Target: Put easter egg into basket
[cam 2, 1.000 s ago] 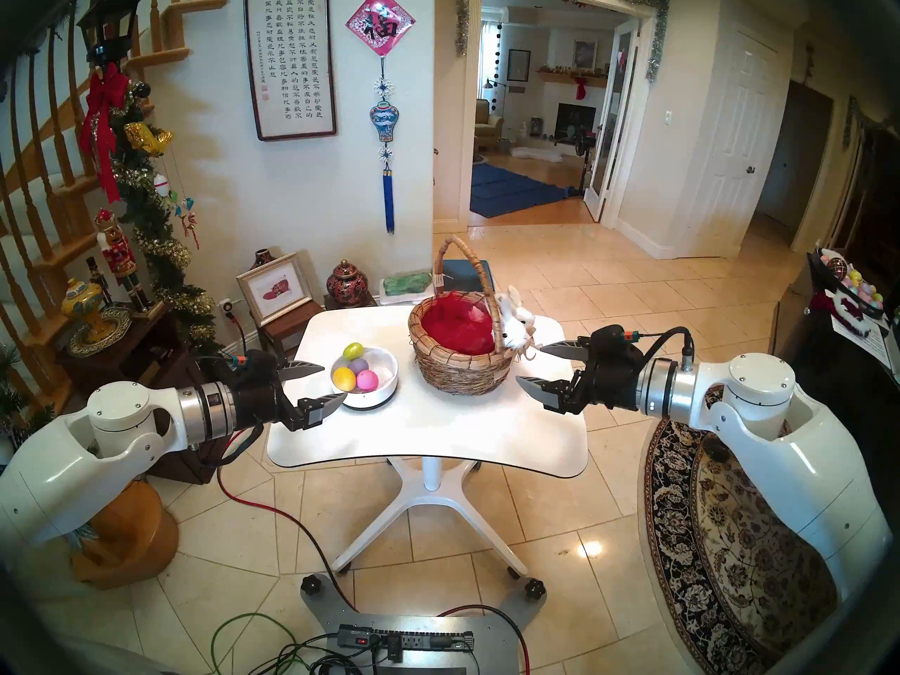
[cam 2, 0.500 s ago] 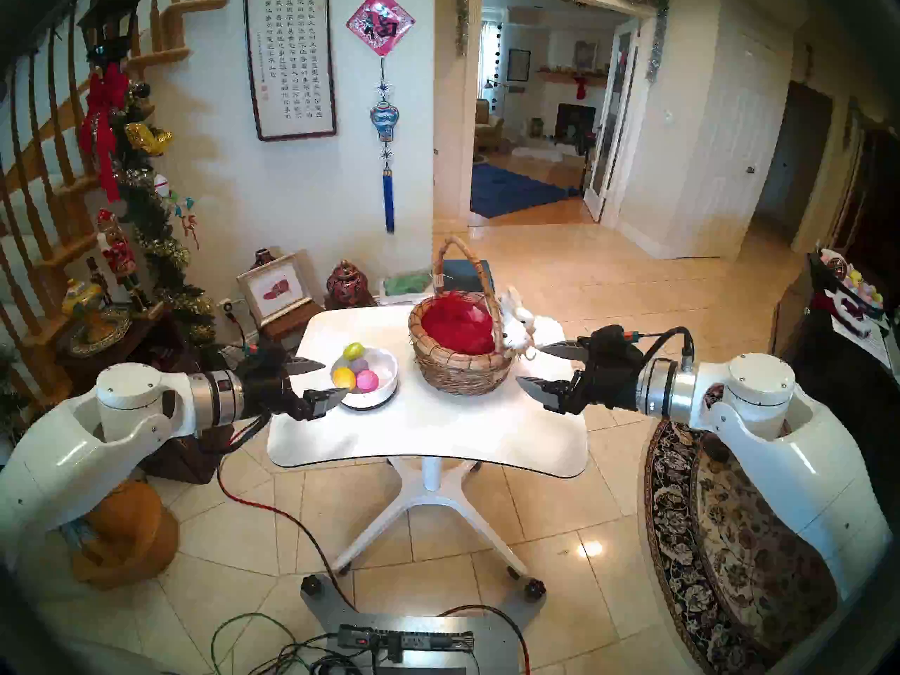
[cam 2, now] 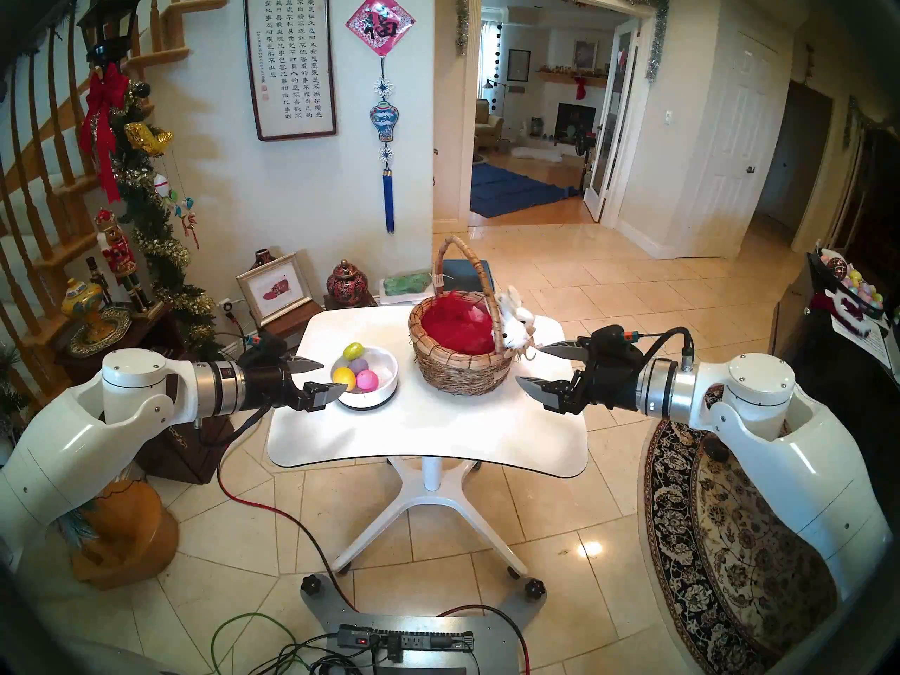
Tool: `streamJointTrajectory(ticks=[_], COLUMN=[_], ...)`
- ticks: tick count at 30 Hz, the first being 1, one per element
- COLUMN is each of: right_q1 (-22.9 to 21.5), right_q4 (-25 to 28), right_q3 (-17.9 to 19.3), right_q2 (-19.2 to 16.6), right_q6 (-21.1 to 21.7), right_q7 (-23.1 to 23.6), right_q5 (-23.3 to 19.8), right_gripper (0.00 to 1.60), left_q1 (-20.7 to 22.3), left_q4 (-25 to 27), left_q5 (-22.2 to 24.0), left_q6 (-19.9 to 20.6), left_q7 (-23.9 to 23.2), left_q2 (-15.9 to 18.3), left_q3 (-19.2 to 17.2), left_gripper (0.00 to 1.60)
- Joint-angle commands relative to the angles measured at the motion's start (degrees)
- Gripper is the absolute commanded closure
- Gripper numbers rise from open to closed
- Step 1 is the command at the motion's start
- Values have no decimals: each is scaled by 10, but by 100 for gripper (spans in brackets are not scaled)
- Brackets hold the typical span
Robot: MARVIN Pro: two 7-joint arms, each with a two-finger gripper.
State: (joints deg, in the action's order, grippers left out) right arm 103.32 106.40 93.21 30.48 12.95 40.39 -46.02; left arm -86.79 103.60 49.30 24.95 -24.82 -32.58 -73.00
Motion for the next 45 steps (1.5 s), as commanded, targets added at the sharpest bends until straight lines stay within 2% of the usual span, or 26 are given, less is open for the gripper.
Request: streamJointTrajectory(ticks=[1, 15, 45], right_q1=[-1, -1, -1], right_q4=[1, 1, 1], right_q3=[5, 5, 5], right_q2=[-1, -1, -1], right_q6=[-1, -1, -1], right_q7=[-1, -1, -1], right_q5=[-1, -1, -1], right_gripper=[0, 0, 0], left_q1=[21, 20, 31], left_q4=[3, -3, -18], left_q5=[-11, -38, -48], left_q6=[-5, -13, -3], left_q7=[-1, 0, -19], left_q2=[-7, -17, -26], left_q3=[3, 7, 7], left_gripper=[0, 0, 0])
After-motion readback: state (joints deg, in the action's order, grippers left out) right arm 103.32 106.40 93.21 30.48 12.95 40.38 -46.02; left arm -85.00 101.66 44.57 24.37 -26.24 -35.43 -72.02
